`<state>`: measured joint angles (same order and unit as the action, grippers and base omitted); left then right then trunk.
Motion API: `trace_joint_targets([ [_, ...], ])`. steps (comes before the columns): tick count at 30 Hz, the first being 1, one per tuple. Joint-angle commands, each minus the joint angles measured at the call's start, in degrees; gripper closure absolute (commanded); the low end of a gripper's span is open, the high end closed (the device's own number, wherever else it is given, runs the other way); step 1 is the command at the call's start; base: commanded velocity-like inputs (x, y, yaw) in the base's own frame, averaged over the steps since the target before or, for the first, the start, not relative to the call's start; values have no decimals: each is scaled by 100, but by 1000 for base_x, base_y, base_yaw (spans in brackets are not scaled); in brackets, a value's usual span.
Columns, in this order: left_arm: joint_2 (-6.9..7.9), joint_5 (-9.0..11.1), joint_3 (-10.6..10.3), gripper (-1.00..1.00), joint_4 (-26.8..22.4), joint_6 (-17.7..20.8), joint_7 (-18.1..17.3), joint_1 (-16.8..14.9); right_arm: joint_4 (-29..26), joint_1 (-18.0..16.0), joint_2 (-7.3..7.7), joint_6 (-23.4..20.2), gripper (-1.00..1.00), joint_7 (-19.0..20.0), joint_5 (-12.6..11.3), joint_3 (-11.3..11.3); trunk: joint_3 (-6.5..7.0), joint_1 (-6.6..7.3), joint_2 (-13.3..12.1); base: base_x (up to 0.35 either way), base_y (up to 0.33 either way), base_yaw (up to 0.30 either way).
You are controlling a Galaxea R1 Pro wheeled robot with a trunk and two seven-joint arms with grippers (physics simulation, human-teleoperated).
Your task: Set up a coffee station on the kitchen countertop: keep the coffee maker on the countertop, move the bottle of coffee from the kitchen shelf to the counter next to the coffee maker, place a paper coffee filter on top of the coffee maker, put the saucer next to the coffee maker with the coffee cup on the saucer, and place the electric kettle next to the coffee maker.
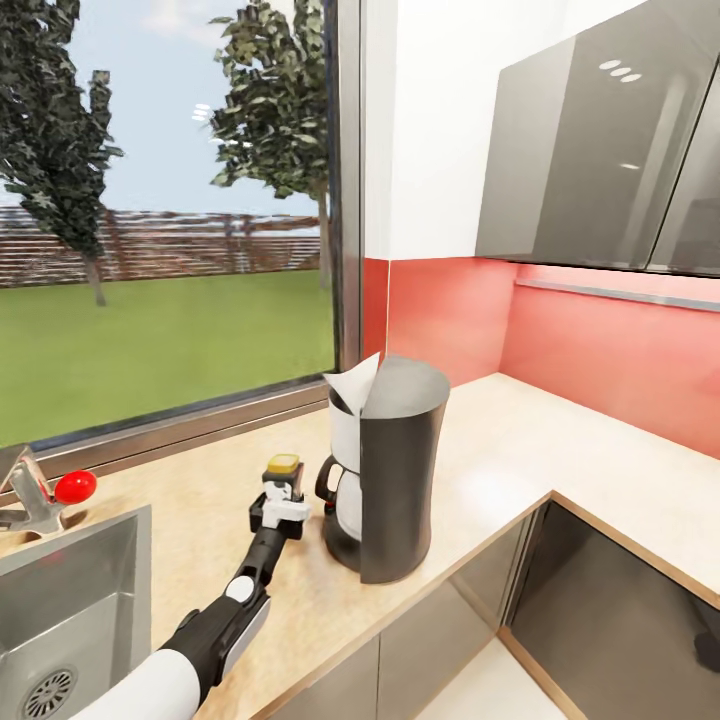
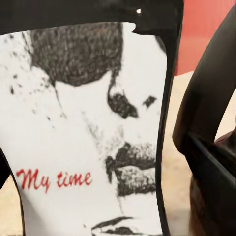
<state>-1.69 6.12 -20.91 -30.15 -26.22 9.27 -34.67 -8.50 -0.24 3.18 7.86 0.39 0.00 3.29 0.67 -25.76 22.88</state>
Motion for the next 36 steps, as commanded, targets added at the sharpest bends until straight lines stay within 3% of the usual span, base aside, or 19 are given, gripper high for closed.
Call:
trace_joint_targets([
  [1, 4, 51, -54, -100, 6, -24, 72, -5, 7, -2, -2, 22, -100, 4, 0, 31, -2, -2, 4, 0, 0, 0],
  [20, 10, 56, -54, -100, -17, -36, 127, -6, 7, -2, -2, 22, -100, 5, 0, 32, -2, -2, 4, 0, 0, 0],
  [26, 10, 77, -61, -100, -2, -393, 127, -5, 7, -2, -2, 22, -100, 5, 0, 31, -2, -2, 4, -206, 0, 0],
  [36, 10, 74, -67, -100, 1, -445, 127, -5, 7, -2, 0, 22, -100, 4, 0, 31, -2, -2, 4, -48, 0, 0],
])
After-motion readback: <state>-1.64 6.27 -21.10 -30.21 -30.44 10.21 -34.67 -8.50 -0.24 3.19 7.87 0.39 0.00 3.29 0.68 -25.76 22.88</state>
